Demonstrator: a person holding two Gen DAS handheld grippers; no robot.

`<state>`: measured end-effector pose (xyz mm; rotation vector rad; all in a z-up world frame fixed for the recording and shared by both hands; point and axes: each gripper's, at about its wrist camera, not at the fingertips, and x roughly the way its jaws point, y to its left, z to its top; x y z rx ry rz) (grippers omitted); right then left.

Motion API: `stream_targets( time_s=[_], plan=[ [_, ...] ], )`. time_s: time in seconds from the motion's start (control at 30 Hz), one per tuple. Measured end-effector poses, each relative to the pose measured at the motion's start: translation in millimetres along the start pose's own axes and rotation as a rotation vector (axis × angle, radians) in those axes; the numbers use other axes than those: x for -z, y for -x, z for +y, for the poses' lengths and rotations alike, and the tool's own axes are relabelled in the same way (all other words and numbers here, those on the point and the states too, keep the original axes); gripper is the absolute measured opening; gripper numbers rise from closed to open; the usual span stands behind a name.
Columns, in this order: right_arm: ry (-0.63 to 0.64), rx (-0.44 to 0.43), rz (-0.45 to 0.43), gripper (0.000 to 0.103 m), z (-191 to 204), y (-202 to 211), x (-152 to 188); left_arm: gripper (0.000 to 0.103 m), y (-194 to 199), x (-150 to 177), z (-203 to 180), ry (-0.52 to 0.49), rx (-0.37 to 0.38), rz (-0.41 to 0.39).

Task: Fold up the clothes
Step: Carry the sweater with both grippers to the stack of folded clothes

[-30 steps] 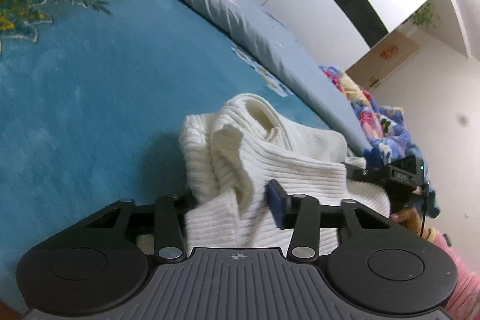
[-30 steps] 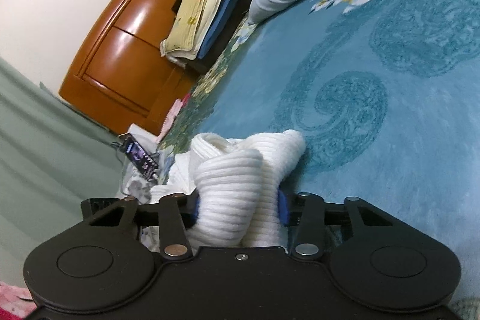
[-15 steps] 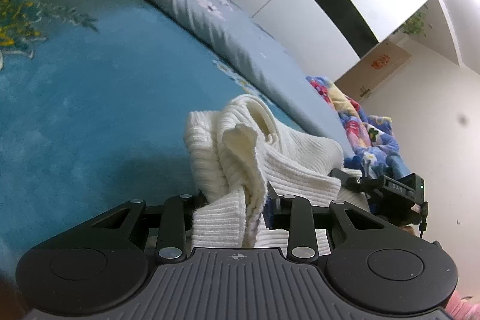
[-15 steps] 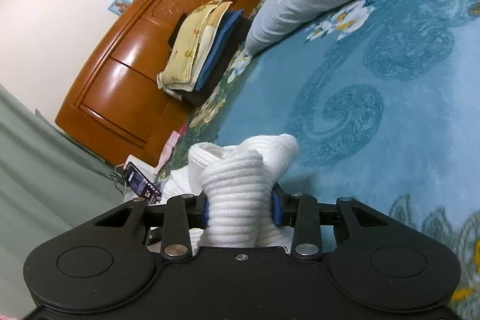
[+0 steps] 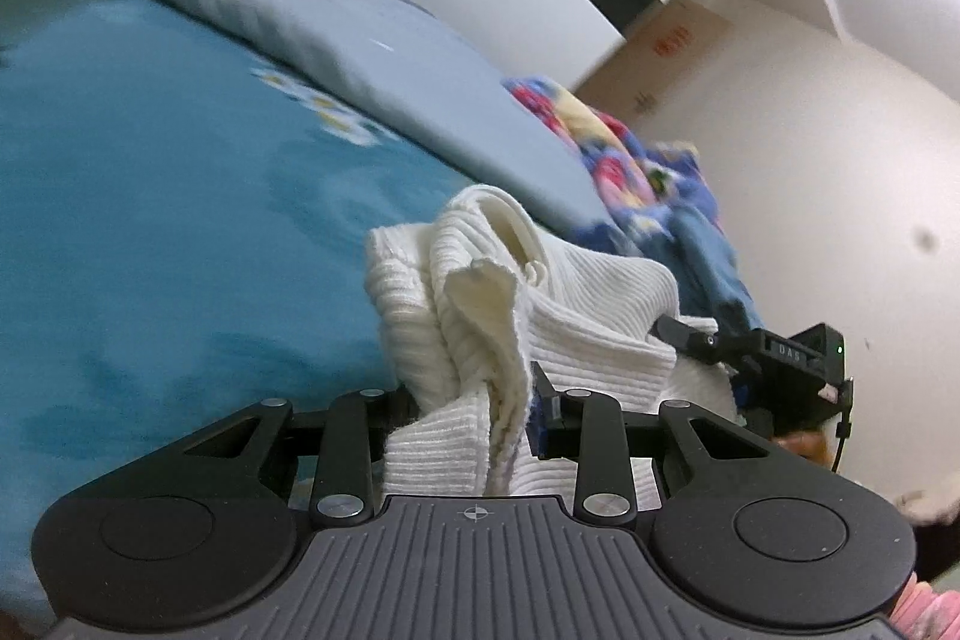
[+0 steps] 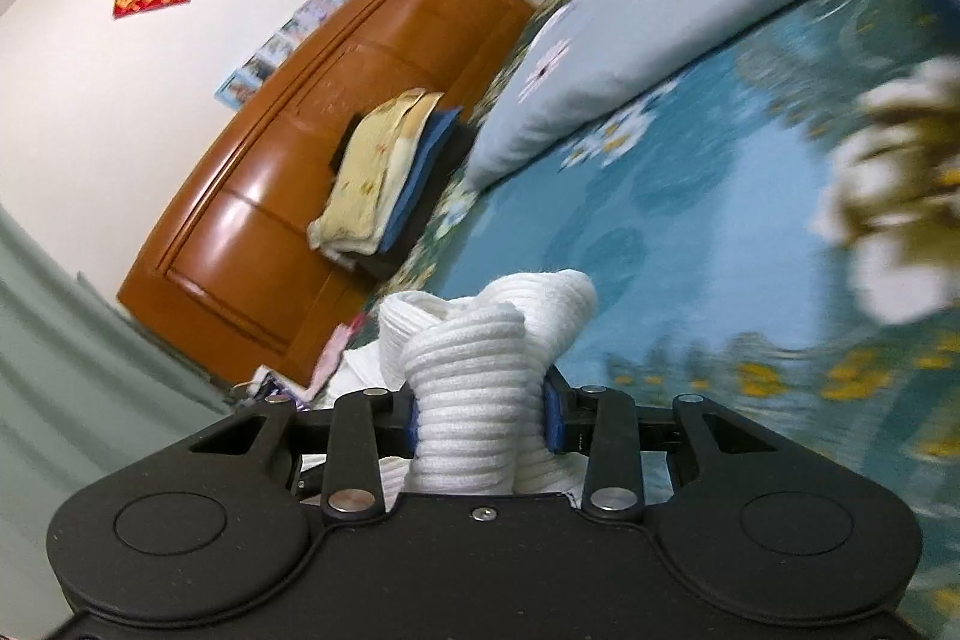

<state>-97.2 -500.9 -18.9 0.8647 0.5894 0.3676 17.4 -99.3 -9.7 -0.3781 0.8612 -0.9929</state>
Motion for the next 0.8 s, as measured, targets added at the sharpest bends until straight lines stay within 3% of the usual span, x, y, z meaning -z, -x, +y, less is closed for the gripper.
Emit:
stream_targets(
  time_s=[0.33,0.7,0.8],
  plan=[
    [-0.020,0.153,-0.162,0.037,-26,143,11,0.028,-88,17,-88,-0.159,0.126,0.107],
    [-0.052,0.312,-0.270,0.037,-67,241,13,0.028,-179,37,-153,-0.227,0.223,0.198],
    [-0.063,0.351,-0.290,0.037,-78,261,10,0.028,-194,44,-160,-0.234,0.220,0.210]
  ],
)
